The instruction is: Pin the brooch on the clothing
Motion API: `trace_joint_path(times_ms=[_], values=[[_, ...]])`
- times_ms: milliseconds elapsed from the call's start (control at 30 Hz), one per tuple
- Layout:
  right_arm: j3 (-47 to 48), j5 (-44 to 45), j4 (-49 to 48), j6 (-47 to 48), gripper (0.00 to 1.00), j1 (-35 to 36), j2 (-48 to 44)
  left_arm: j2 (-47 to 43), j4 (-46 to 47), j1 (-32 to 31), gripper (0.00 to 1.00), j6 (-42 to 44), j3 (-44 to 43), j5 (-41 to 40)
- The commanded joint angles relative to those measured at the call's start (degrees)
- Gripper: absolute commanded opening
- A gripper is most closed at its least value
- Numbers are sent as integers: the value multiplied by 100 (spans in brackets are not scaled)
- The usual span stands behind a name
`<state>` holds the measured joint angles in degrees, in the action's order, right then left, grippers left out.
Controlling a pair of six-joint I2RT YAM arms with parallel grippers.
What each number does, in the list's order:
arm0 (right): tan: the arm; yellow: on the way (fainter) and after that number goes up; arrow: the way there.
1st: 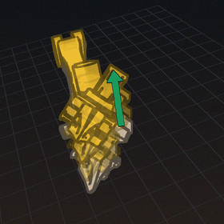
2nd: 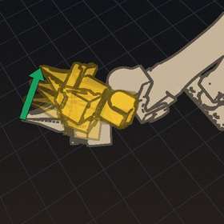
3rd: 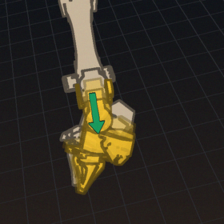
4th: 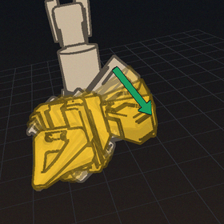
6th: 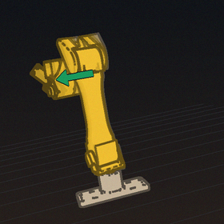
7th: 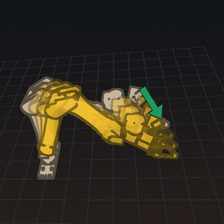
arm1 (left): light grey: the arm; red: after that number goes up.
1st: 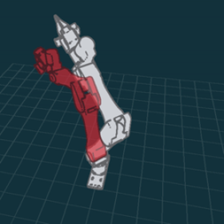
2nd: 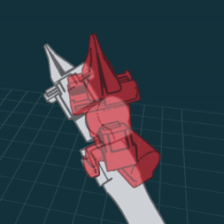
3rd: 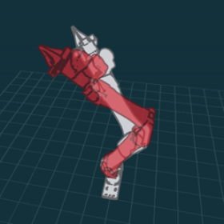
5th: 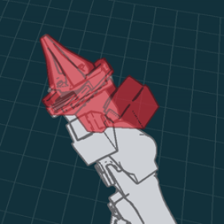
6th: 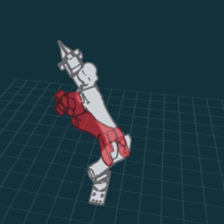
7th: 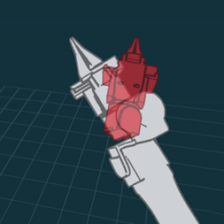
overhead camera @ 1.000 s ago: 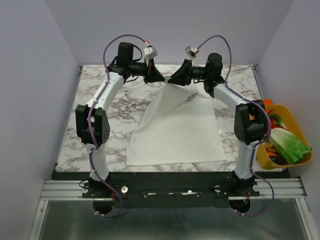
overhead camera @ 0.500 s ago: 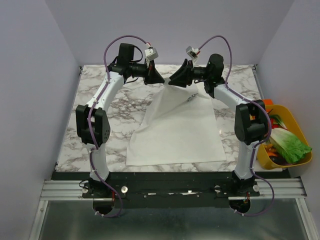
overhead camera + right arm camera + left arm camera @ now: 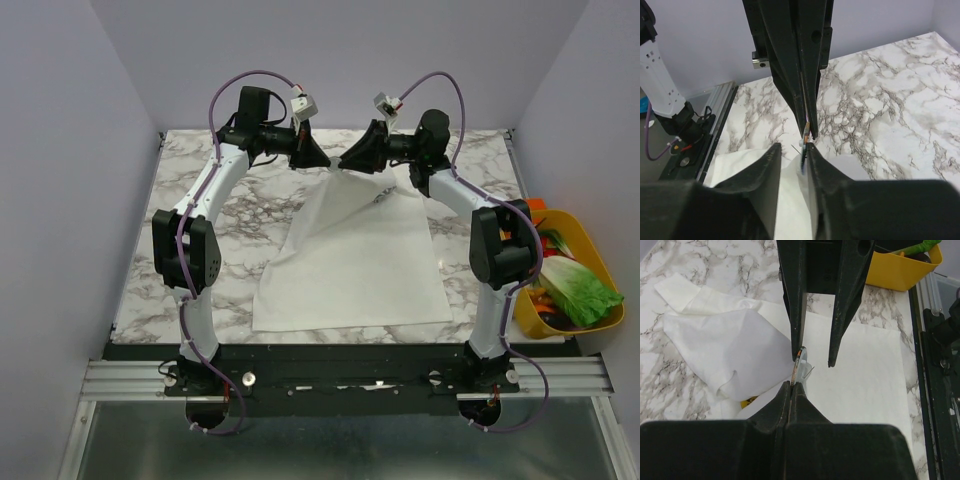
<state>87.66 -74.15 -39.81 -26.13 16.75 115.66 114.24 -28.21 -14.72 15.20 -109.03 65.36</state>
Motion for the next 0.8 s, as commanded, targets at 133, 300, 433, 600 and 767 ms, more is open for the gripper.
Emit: trace_joint_path(times_ms=[133, 300, 433, 600, 767], values=[[58, -407, -194, -138, 34, 56, 1, -15, 368, 13, 0, -61, 5, -112], [-12, -390, -220, -129, 48, 65, 27, -15, 377, 13, 0, -79, -13, -94], [-38, -372, -211, -94, 54, 65, 45, -15, 386, 13, 0, -79, -21, -76], [-73, -267, -88, 37, 63, 65, 106, -50, 412, 13, 0, -87, 5, -6], [32, -170, 8, 73, 62, 56, 290, -68, 421, 13, 0, -79, 22, 55]])
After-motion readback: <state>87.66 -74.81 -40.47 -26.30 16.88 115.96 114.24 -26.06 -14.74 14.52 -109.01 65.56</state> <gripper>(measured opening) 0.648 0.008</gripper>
